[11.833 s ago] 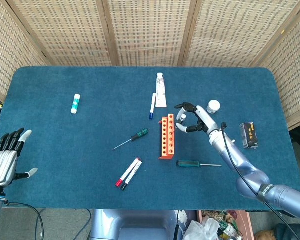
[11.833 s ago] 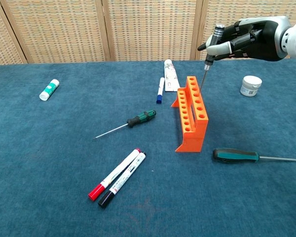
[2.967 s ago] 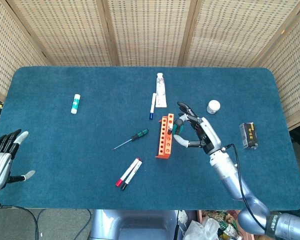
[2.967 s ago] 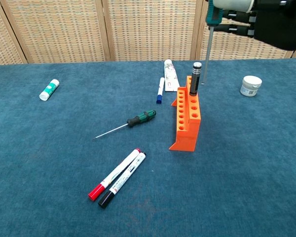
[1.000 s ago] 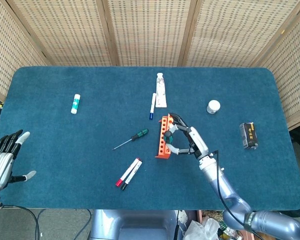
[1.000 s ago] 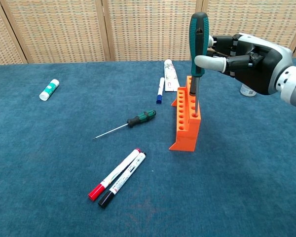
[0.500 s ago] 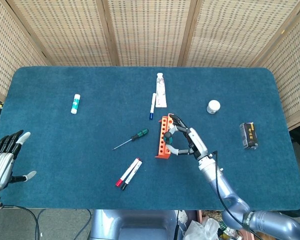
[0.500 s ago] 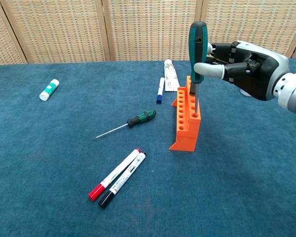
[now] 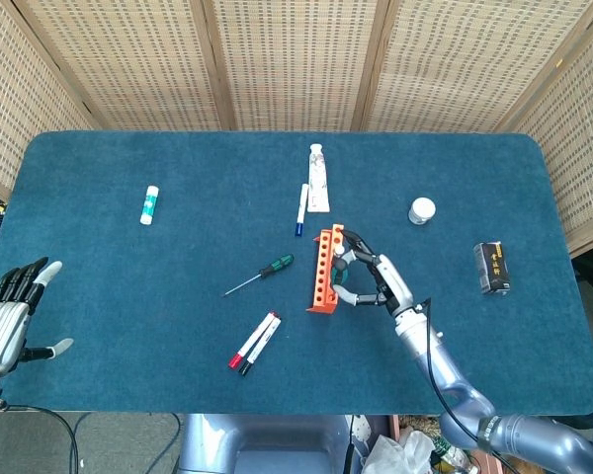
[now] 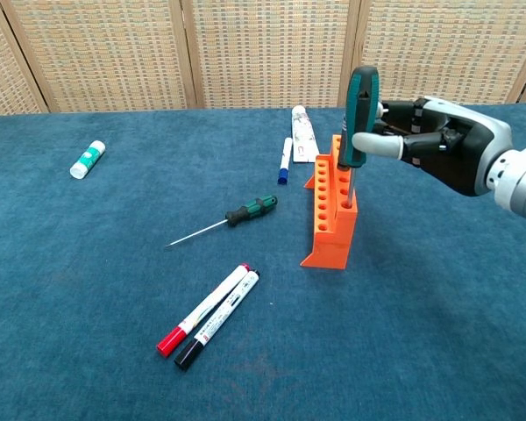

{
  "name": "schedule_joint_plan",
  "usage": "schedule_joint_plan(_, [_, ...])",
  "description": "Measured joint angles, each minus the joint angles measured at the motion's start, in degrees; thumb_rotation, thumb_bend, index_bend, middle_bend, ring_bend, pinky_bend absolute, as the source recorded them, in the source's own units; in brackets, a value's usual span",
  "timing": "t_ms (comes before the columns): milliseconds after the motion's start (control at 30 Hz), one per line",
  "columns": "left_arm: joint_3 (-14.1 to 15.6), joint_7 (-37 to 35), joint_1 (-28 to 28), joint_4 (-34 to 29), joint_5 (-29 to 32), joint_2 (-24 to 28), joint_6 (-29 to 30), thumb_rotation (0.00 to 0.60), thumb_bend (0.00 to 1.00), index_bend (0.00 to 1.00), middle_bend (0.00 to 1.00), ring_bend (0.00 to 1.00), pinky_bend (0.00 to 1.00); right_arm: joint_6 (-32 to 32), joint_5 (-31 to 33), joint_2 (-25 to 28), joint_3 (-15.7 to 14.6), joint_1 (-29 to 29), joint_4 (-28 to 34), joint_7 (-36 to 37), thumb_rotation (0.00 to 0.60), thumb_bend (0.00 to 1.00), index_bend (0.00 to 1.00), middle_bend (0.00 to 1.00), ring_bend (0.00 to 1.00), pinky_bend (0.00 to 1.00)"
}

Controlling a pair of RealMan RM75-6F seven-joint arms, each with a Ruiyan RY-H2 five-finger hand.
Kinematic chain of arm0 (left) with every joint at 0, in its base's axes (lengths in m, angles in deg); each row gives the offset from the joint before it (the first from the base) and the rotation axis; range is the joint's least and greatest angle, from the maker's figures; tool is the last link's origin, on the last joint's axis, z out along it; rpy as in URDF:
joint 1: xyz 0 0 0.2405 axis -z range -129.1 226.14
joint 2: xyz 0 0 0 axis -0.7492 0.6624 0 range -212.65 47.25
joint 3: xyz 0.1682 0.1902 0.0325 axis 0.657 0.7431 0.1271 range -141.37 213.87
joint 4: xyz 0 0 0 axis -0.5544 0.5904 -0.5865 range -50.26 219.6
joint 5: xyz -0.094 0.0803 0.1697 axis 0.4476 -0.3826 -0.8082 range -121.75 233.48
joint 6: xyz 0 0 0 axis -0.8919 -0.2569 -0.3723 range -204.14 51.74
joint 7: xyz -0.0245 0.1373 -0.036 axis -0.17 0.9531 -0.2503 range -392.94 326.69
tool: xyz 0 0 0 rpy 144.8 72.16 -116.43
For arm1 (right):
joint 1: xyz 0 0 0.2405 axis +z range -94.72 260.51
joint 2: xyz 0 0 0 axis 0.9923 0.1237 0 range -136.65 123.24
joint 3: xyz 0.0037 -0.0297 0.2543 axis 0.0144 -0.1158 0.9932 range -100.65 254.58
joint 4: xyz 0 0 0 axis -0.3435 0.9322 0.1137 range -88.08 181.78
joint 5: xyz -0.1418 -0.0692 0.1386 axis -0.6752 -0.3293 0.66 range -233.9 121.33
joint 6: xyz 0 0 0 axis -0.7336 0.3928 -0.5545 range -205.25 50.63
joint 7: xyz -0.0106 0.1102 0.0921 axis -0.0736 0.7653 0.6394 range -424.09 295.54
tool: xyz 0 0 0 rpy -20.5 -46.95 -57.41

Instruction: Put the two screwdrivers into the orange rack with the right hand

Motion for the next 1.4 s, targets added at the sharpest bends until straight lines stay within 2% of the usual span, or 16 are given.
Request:
schedule_joint_plan(367, [0.00,0.35,0.18,-0.01,0.39,-0.17,-0.38,0.600,0.00,0.00,0.00,0.00,0.00,0.49,-2.23,-1.56,-2.14,-0.28,-4.78,3.40,0.600,0.42,0.65,0.05,0.00,0.02])
schedule_joint_plan(867, [0.04,0.82,0.37,-0.14,0.65,-0.30,-0.69,0.600,0.00,0.00,0.00,0.00,0.00,0.22,-3.87,-2.22,-3.30,-0.29,-6.98,4.90,0.600,0.41,0.65,0.05,0.00,0.02])
schedule_joint_plan(1400, [0.02,0.71,0.38,-0.20,0.78,-0.19,-0.65,0.600,0.00,0.00,0.00,0.00,0.00,-1.65,-5.96,-4.08,-4.98,-0.15,-10.36,0.80,0.600,0.40,0.65,0.05,0.00,0.02])
